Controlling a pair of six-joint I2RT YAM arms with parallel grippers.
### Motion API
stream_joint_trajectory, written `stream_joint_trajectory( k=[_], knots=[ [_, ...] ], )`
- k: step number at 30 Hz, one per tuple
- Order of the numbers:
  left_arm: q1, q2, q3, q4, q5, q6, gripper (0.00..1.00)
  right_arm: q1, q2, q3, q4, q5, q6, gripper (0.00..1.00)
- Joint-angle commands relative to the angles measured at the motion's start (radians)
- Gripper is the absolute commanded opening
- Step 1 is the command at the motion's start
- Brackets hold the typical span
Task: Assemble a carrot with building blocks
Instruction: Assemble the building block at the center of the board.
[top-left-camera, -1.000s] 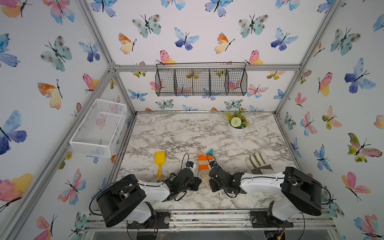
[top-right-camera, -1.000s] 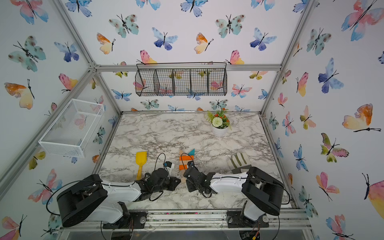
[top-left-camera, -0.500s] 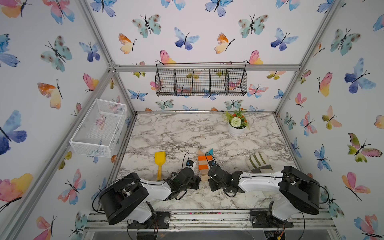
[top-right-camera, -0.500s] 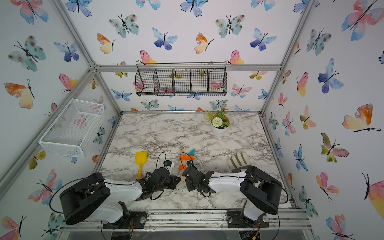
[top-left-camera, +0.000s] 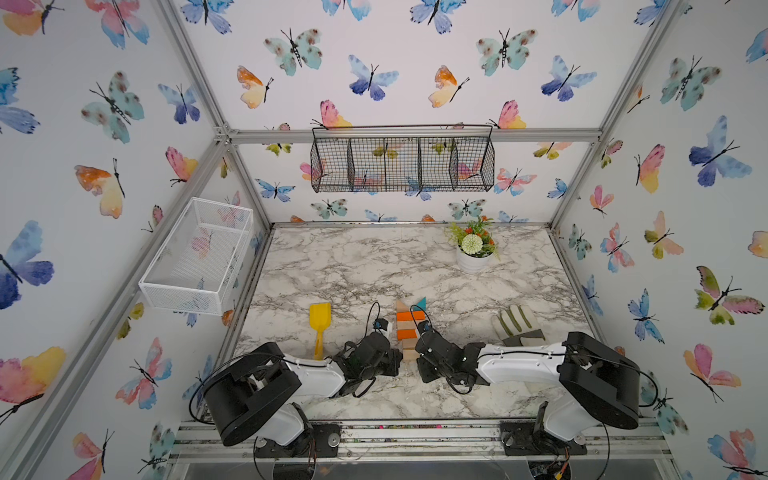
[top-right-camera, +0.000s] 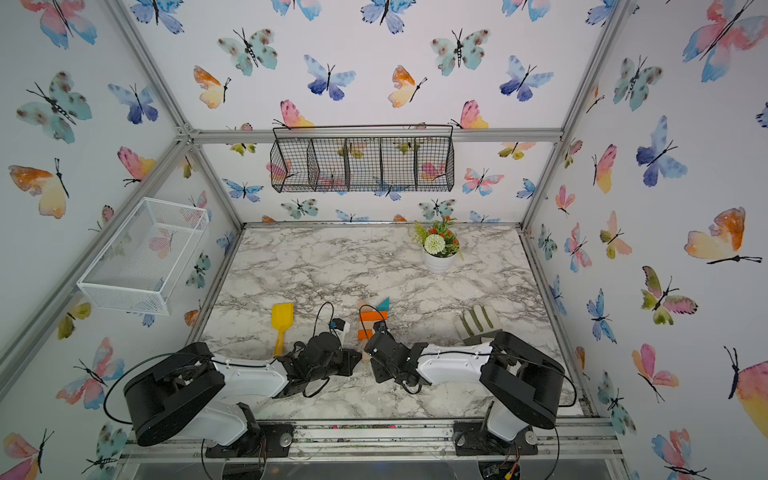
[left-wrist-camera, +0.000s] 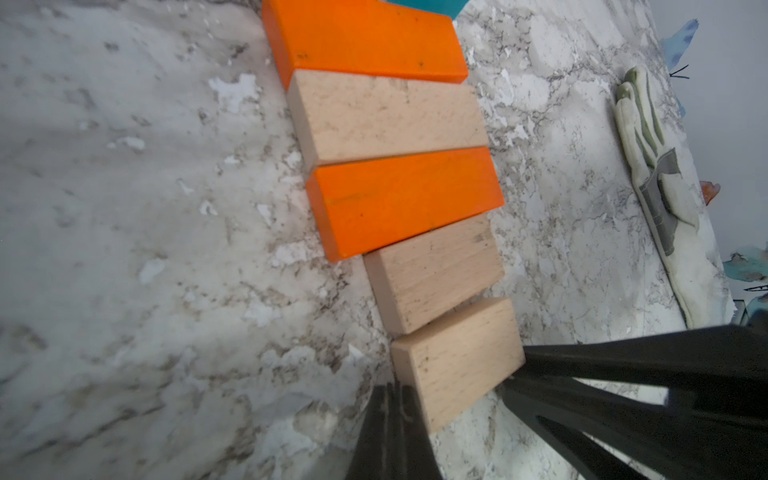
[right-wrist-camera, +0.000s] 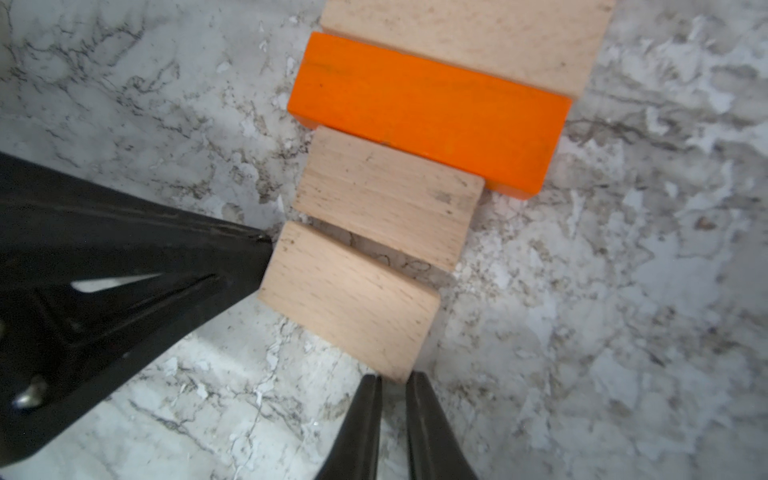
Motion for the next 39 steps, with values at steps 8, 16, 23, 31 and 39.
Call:
stream_joint_trajectory(
  k=[8,16,23,31,39],
  knots=[
    [-0.001,-0.009,0.006,-0.007,0.009,0.015,0.05,0.004,0.001,0.017,-0.006,0.022,-0.021,0.17],
    [0.0,-0.01,0.002,-0.007,0.004,0.018,0.05,0.004,0.01,0.03,-0.006,0.033,-0.026,0.17],
    [0.008,-0.018,-0.005,-0.01,0.001,0.02,0.05,0.004,0.015,0.041,-0.008,0.046,-0.037,0.16],
    [0.012,-0.016,0.0,-0.015,0.001,0.024,0.05,0.003,0.018,0.045,-0.017,0.037,-0.032,0.16],
    [0.015,-0.01,0.001,-0.008,0.006,0.025,0.05,0.004,0.007,0.039,-0.027,0.051,-0.029,0.16]
  ],
)
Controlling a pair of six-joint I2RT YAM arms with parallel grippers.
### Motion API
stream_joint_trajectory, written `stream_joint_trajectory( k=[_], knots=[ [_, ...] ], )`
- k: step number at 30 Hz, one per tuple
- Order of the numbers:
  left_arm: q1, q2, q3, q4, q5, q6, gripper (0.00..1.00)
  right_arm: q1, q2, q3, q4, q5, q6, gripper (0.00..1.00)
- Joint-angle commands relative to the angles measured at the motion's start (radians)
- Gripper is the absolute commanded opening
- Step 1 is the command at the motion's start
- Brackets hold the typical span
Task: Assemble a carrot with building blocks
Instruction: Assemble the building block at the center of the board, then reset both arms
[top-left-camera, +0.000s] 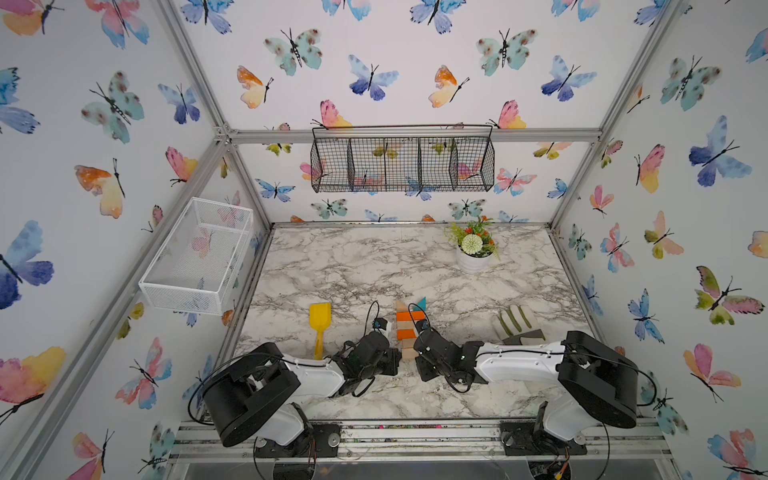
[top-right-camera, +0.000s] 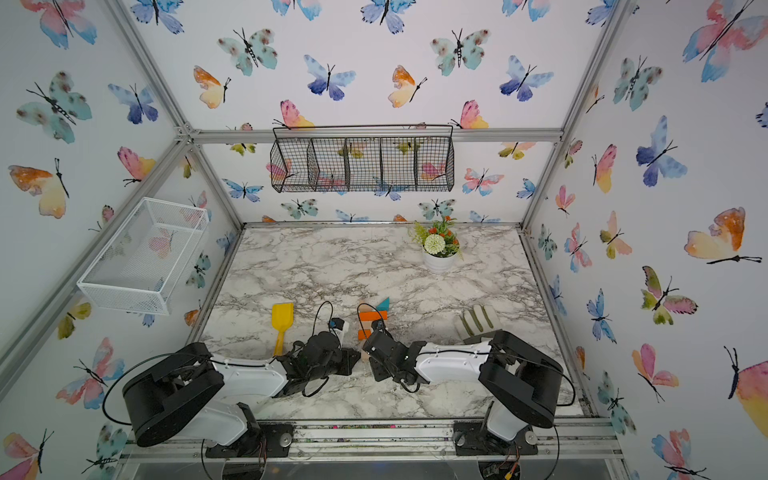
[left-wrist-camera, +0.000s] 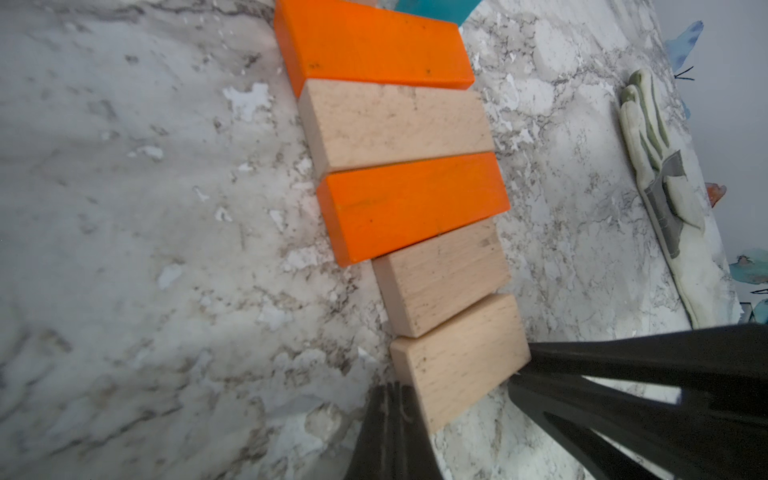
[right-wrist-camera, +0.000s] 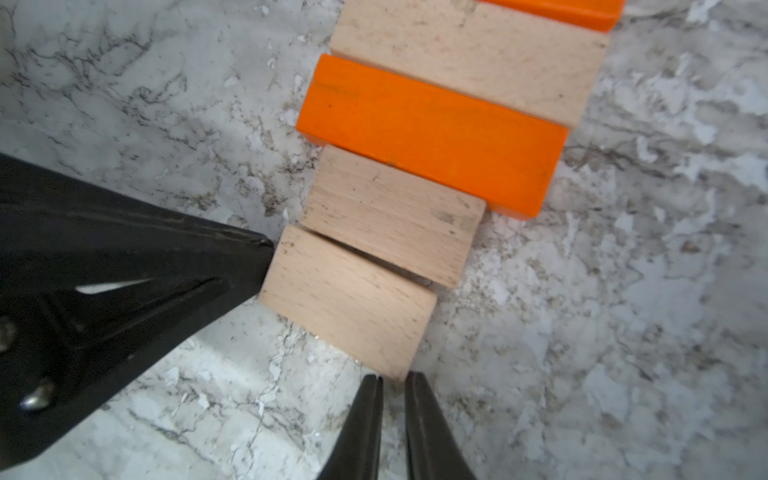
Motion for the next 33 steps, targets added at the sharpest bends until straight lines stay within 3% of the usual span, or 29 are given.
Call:
stream_joint_trajectory(
  k=[1,8,19,24,25,28,32,33],
  knots=[
    [0.001,-0.006,0.001,-0.001,0.009,0.013,0.05,0.004,0.0,0.014,-0.015,0.022,-0.004,0.17],
    [0.001,-0.019,0.0,-0.009,0.004,0.013,0.06,0.003,-0.002,0.016,-0.033,0.039,-0.001,0.27],
    [0.013,-0.068,-0.009,-0.081,-0.054,0.027,0.07,0.003,-0.087,0.002,-0.101,0.075,0.011,0.28],
    [0.132,-0.233,-0.073,-0.184,-0.036,0.062,0.11,-0.012,-0.196,0.015,-0.206,0.147,-0.03,0.5],
    [0.171,-0.295,-0.083,-0.232,-0.029,0.08,0.15,-0.041,-0.215,0.034,-0.249,0.149,-0.053,0.54],
    [0.308,-0.498,-0.06,-0.41,-0.037,0.155,0.42,-0.204,-0.294,0.069,-0.288,0.078,-0.174,0.63],
    [0.61,-0.674,-0.039,-0.419,0.026,0.258,0.79,-0.658,-0.382,0.033,-0.127,-0.175,-0.452,0.72],
    [0.71,-0.666,-0.045,-0.369,0.049,0.27,0.85,-0.777,-0.376,0.025,-0.076,-0.221,-0.506,0.9]
  ],
)
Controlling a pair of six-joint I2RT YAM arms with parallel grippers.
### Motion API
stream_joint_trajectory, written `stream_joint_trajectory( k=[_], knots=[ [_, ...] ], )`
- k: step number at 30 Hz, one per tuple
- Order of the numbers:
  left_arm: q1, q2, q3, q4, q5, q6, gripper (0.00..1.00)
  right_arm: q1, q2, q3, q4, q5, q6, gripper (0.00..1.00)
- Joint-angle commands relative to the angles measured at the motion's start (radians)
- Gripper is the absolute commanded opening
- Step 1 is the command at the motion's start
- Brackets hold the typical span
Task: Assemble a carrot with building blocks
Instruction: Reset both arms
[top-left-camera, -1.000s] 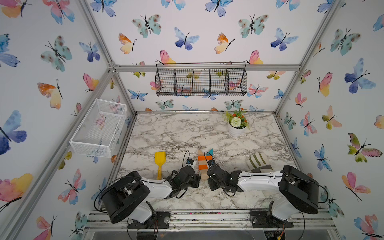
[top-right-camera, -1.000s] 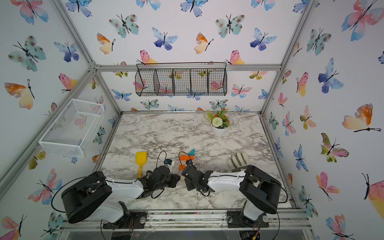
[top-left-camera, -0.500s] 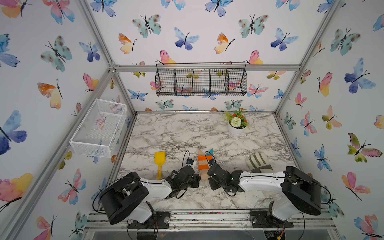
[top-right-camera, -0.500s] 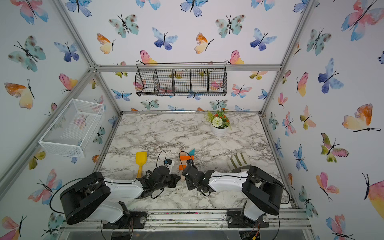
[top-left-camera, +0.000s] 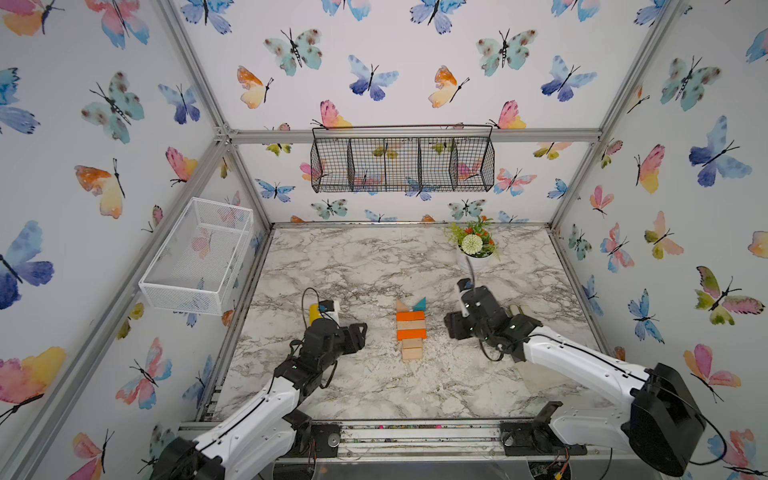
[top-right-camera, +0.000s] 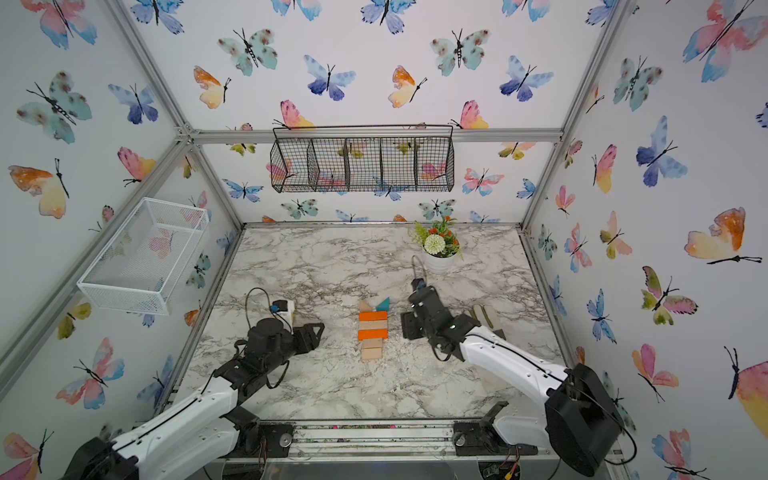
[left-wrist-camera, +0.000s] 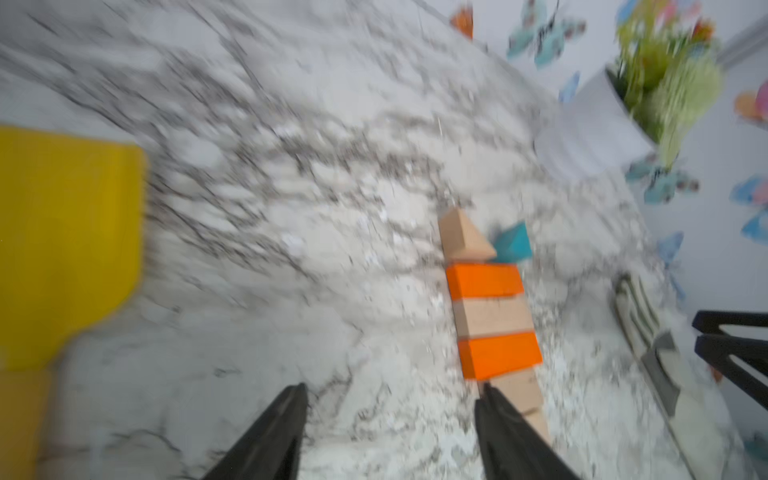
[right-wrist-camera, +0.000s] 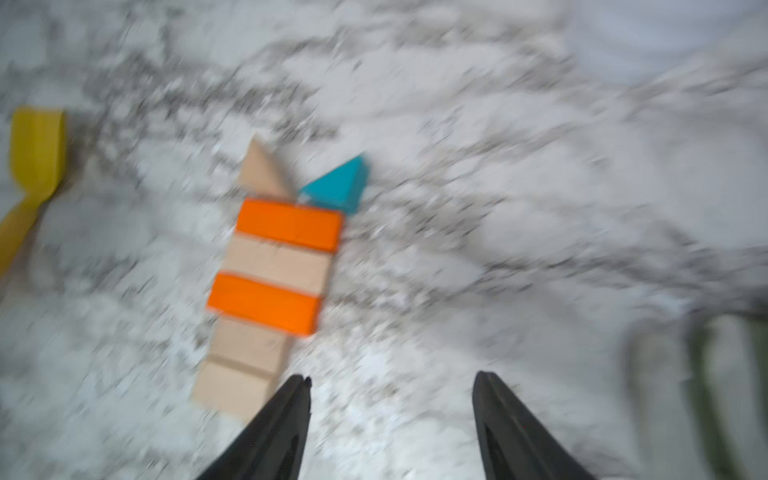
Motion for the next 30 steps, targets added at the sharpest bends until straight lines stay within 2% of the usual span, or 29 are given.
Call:
stream_joint_trajectory(
  k=[1,3,4,6,7,8,10,12,14,16,17,18,21,23,26,28,30],
  knots=[
    [0.277,-0.003,0.005,0.043,0.09,0.1,0.9,-0.311,-0.002,-0.021,0.113,-0.183,-0.26,0.99],
    [0.426,0.109,0.021,0.133,0.159,0.107,0.92,-0.416,0.051,-0.035,0.208,-0.205,-0.317,0.99],
    [0.475,0.179,0.042,0.163,0.16,0.135,0.93,-0.426,0.079,-0.05,0.254,-0.183,-0.343,0.99],
    [0.54,0.308,0.105,0.151,0.112,0.151,0.94,-0.428,0.122,-0.123,0.443,-0.177,-0.401,0.99],
    [0.591,0.36,0.128,0.169,0.2,0.17,0.91,-0.427,0.137,-0.179,0.567,-0.183,-0.413,0.99],
    [0.617,0.383,0.129,0.21,0.243,0.171,0.91,-0.428,0.144,-0.237,0.689,-0.184,-0.408,0.99],
    [0.639,0.374,0.101,0.321,0.205,0.184,0.91,-0.428,0.143,-0.363,0.94,-0.206,-0.396,0.99],
    [0.637,0.338,0.024,0.468,0.125,0.245,0.93,-0.428,0.145,-0.443,1.113,-0.18,-0.413,0.99],
    [0.635,0.325,-0.119,0.748,0.1,0.297,0.96,-0.429,0.158,-0.5,1.232,-0.124,-0.42,0.99],
    [0.632,0.352,-0.211,0.953,0.034,0.291,1.0,-0.428,0.162,-0.523,1.281,-0.095,-0.416,0.99],
    [0.623,0.368,-0.228,1.003,0.027,0.302,1.0,-0.428,0.159,-0.523,1.27,-0.096,-0.428,0.99],
    [0.605,0.398,-0.237,1.056,0.026,0.312,0.99,-0.43,0.185,-0.543,1.341,-0.096,-0.427,0.99],
    [0.583,0.418,-0.23,1.075,0.081,0.365,1.0,-0.455,0.355,-0.529,1.517,-0.17,-0.423,0.99],
    [0.549,0.414,-0.247,1.099,0.051,0.395,0.99,-0.515,0.33,-0.494,1.372,-0.207,-0.371,0.99],
    [0.367,0.504,-0.26,1.206,-0.047,0.57,0.98,-0.52,0.361,-0.51,1.466,-0.222,-0.364,0.99],
    [0.267,0.586,-0.189,1.177,-0.2,0.629,0.98,-0.521,0.348,-0.495,1.406,-0.216,-0.368,0.99],
    [0.286,0.603,-0.125,1.076,-0.257,0.566,0.98,-0.522,0.342,-0.491,1.388,-0.215,-0.369,0.99]
  ],
)
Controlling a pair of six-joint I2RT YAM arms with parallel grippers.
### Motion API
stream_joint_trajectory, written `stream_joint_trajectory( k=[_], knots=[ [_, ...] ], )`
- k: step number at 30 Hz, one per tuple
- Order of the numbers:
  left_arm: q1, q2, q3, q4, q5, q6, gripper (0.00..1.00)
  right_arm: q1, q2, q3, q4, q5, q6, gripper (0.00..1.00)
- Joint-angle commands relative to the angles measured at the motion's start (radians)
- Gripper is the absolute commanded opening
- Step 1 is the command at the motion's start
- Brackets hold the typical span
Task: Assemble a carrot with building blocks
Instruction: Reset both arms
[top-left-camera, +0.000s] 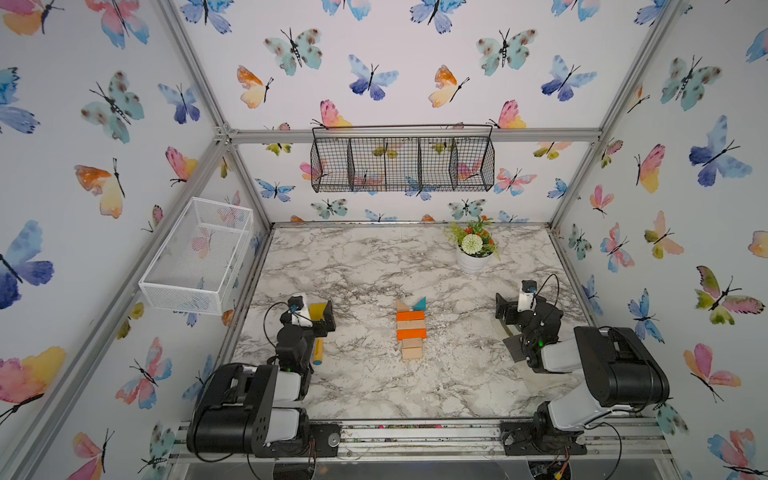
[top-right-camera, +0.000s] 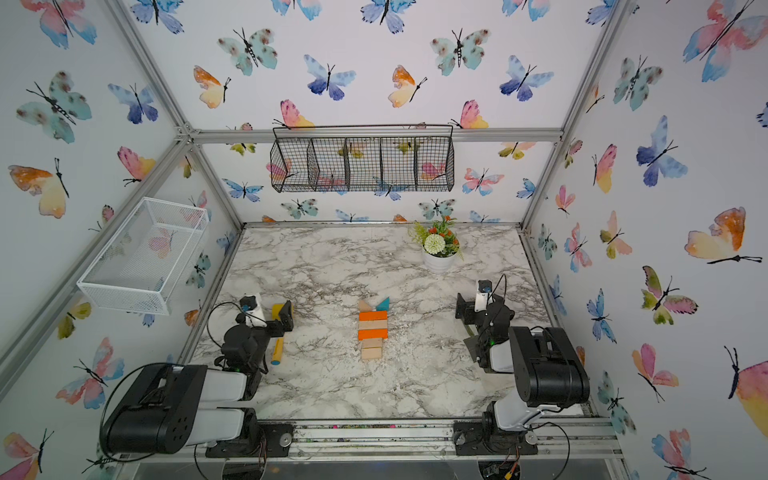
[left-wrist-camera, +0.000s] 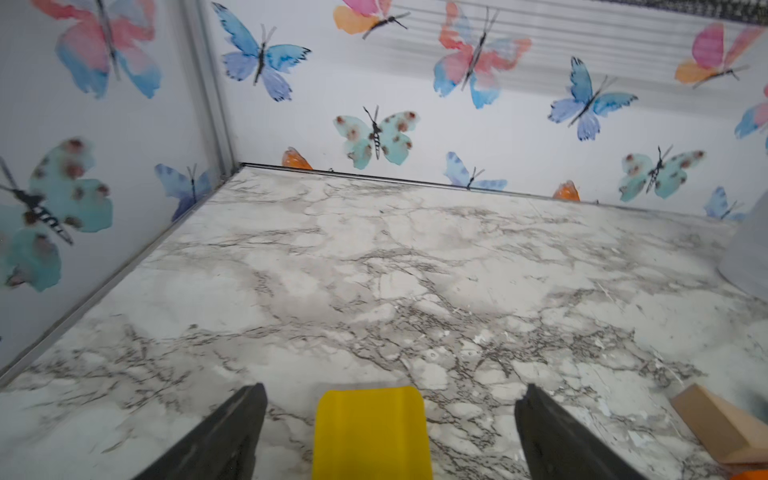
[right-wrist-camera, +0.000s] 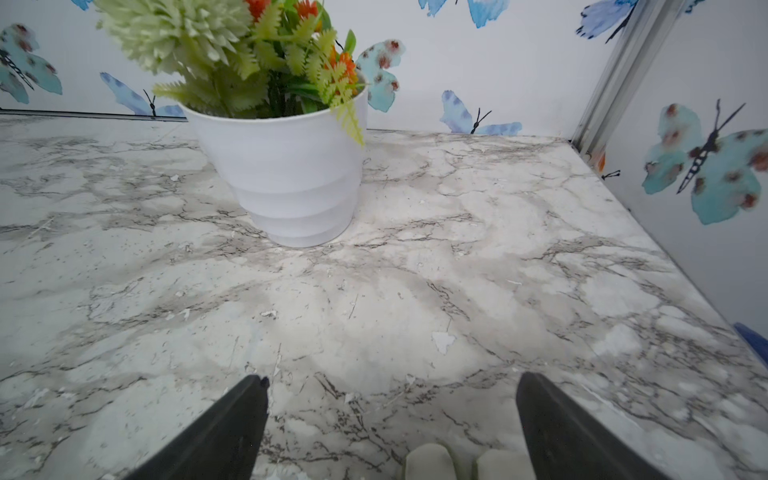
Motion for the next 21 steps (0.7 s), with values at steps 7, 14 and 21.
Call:
stream_joint_trajectory(
  k=[7,14,21],
  knots=[
    [0.029,0.016,0.104,-0.112,-0.124,0.04,0.98,0.001,-0.008,0.012,0.033,-0.02,0.01,0.98],
    [0.031,0.016,0.11,-0.124,-0.119,0.04,0.98,0.0,0.01,0.055,-0.033,-0.024,0.009,0.98],
    [0.031,0.015,0.108,-0.123,-0.119,0.038,0.98,0.0,-0.011,0.021,0.006,-0.023,0.01,0.98]
  ],
)
